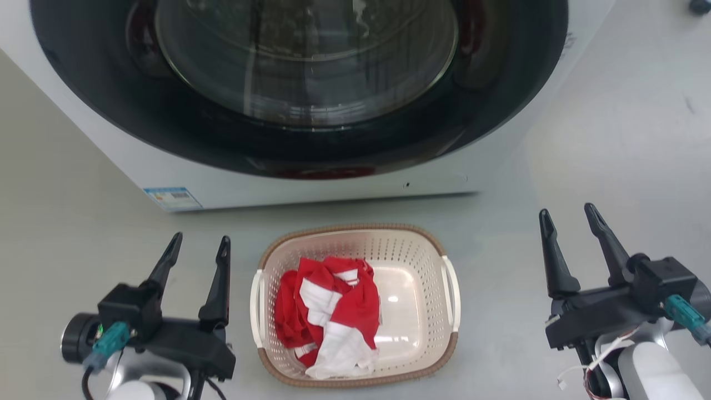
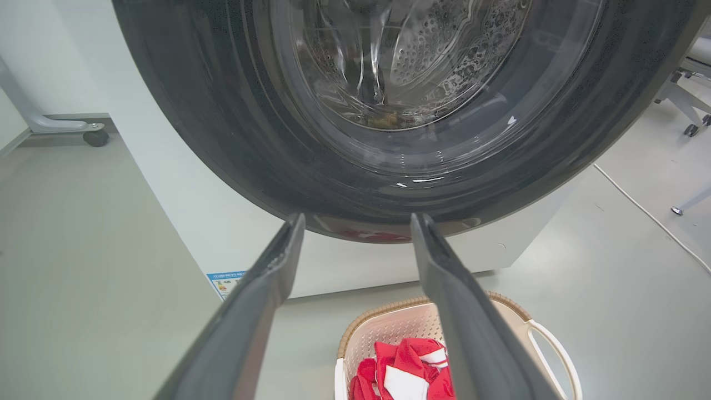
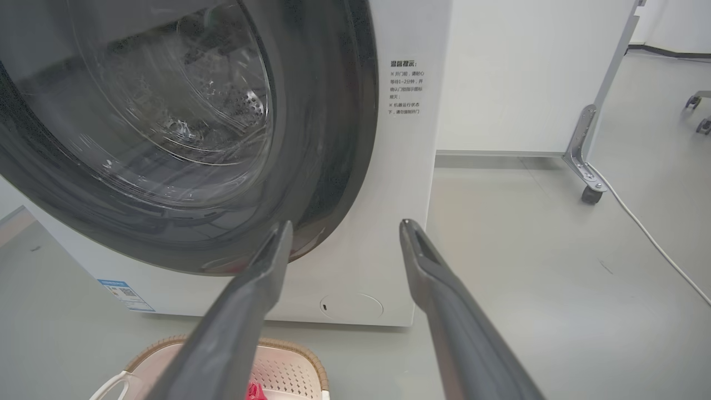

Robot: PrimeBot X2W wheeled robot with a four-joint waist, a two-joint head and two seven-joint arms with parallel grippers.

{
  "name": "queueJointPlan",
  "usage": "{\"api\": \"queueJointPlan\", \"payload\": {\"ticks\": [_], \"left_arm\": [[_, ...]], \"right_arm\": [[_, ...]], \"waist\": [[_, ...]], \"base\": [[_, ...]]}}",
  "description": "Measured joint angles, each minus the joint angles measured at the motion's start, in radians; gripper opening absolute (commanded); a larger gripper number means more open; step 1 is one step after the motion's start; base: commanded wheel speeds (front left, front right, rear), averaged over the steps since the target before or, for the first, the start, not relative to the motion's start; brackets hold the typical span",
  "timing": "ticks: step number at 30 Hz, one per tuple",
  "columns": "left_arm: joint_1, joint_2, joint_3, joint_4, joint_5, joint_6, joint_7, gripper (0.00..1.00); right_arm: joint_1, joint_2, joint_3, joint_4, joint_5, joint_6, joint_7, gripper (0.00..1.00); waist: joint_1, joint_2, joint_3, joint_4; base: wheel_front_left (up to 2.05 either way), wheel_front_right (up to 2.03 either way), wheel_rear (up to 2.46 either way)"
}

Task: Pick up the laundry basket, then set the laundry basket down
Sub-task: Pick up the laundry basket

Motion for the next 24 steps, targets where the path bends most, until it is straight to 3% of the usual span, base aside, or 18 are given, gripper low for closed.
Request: {"api": "queueJointPlan", "payload": {"ticks": [24], "left_arm": [[-0.358,-0.041,-0.026,0.305,-0.06,-0.112,0.089,1.0]], "right_arm": [[-0.271,0.024,0.035,0.157,-0.001,0.028,0.047,1.0]], "waist": [[0.0,0.0001,0.355,0.007]], "base": [[0.0,0.0,0.0]]}}
